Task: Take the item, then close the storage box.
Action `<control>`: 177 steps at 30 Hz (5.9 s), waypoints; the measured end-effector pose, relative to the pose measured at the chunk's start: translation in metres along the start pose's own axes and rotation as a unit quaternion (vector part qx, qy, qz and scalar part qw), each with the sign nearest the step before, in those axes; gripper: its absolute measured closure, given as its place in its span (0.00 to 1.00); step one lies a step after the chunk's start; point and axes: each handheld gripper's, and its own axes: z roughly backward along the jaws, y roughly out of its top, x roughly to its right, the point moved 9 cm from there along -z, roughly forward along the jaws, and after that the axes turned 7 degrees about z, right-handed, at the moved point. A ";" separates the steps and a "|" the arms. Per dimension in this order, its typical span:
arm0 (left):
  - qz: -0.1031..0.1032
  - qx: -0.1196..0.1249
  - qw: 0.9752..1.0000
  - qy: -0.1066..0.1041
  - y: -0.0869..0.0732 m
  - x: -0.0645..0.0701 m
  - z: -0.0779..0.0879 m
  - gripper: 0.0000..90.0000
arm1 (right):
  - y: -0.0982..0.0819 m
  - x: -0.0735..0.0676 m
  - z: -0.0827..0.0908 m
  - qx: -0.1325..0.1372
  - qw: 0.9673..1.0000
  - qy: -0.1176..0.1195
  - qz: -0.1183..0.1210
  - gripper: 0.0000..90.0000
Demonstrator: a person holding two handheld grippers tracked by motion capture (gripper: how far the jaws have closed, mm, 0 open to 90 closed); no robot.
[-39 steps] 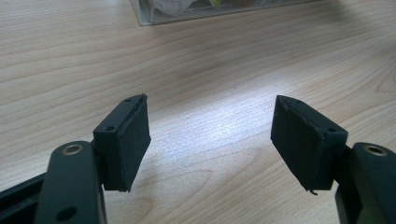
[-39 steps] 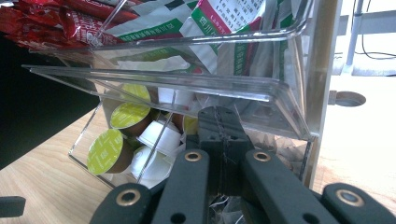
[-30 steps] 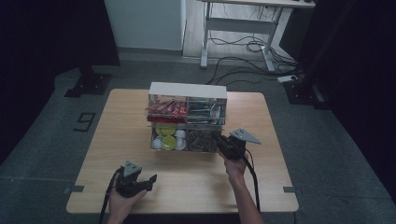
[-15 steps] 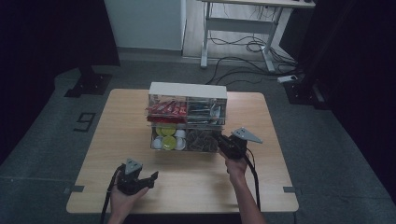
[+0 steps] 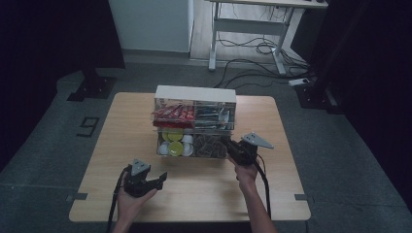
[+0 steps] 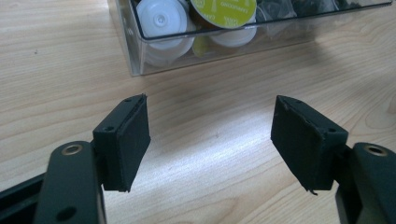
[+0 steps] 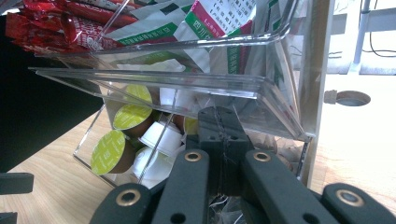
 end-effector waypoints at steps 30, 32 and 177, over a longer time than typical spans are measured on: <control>-0.014 0.025 1.000 0.005 0.037 0.014 -0.014 0.32 | 0.000 0.000 0.000 0.001 1.000 0.002 -0.001 0.99; -0.015 0.022 1.000 0.006 0.038 0.014 -0.016 0.33 | 0.000 0.000 0.000 0.001 1.000 0.002 -0.002 0.99; -0.011 0.070 0.997 0.013 0.068 0.011 -0.012 0.45 | -0.004 0.008 0.000 0.001 1.000 -0.010 -0.004 0.99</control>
